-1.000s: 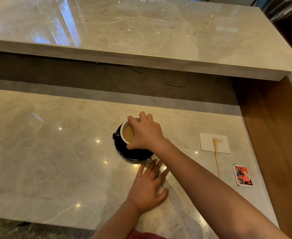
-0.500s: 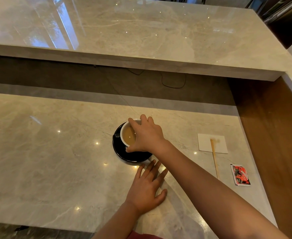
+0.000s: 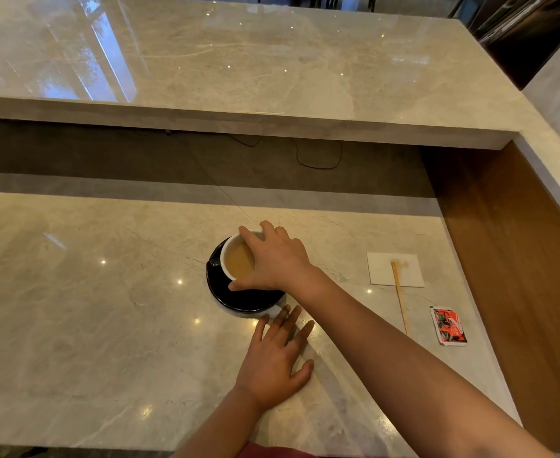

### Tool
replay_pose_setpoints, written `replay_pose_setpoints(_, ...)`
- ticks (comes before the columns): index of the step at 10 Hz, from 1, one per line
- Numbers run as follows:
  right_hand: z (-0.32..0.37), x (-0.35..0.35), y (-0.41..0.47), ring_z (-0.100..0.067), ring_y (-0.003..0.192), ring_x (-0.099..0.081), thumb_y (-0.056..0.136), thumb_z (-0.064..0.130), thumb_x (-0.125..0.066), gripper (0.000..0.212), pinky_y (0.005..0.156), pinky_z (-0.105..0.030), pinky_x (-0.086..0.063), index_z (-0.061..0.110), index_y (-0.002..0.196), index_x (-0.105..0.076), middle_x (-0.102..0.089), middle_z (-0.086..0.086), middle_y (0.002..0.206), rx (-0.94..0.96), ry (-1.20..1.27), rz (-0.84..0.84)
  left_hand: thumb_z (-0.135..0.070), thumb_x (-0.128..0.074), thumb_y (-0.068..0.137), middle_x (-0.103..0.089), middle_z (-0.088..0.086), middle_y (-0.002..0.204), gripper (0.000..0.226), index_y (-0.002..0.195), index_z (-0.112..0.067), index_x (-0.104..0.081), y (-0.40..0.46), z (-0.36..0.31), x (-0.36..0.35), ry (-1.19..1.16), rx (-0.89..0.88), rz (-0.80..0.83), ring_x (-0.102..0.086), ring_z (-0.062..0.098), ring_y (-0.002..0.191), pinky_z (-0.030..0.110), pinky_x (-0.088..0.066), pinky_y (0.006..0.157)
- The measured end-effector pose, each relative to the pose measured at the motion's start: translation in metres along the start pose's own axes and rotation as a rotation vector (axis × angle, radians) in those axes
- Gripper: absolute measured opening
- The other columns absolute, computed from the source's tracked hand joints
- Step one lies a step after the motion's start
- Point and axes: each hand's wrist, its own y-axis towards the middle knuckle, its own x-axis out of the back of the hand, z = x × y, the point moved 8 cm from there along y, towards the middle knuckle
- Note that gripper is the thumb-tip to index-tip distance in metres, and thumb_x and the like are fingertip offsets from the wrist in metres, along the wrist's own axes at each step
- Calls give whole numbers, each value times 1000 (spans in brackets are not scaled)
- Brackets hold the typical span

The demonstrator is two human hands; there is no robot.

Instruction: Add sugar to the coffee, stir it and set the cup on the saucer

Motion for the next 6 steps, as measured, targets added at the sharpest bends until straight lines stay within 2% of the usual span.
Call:
replay_pose_setpoints(1, -10, 9, -9, -33, 122, -38, 76, 58, -59, 75, 89, -46, -41, 24, 136, -30, -36, -13, 139, -47, 20, -50, -53, -32, 90, -22, 6, 154, 59, 144, -30, -24, 0, 1, -2, 27, 10, 15, -1, 17, 141, 46, 3, 113)
replay_pose_setpoints(2, -47, 29, -37, -31, 106, -51, 90, 37, -48, 38, 81, -42, -44, 13, 120, -50, -52, -13, 122, -180, 21, -252, -54, -30, 90, -15, 3, 156, 60, 145, -32, -21, -1, 1, -4, 18, 16, 23, 1, 15, 141, 42, 6, 113)
replay_pose_setpoints(3, -73, 24, -64, -32, 99, -53, 91, 27, -45, 27, 78, -41, -42, 8, 107, -55, -56, -14, 112, -268, -14, -291, -53, -33, 89, -18, 2, 155, 60, 144, -32, -24, -1, 1, -4, 13, 6, 9, -2, 15, 141, 41, 5, 112)
replay_pose_setpoints(5, -123, -14, -126, -31, 100, -52, 86, 15, -47, 19, 80, -37, -37, 7, 101, -56, -57, -14, 109, -483, -55, -232, -48, -40, 85, -34, 9, 149, 60, 140, -25, -37, 2, -6, 1, 33, -11, -23, -25, 25, 137, 41, -3, 110)
replay_pose_setpoints(6, -113, -37, -161, -27, 69, -62, 58, 20, -74, 18, 63, -32, -48, 13, 72, -64, -65, -8, 75, -463, -171, -223, -46, -46, 87, -26, 10, 152, 61, 142, -23, -33, 3, -4, -5, 87, 10, 47, -20, 27, 139, 45, -8, 112)
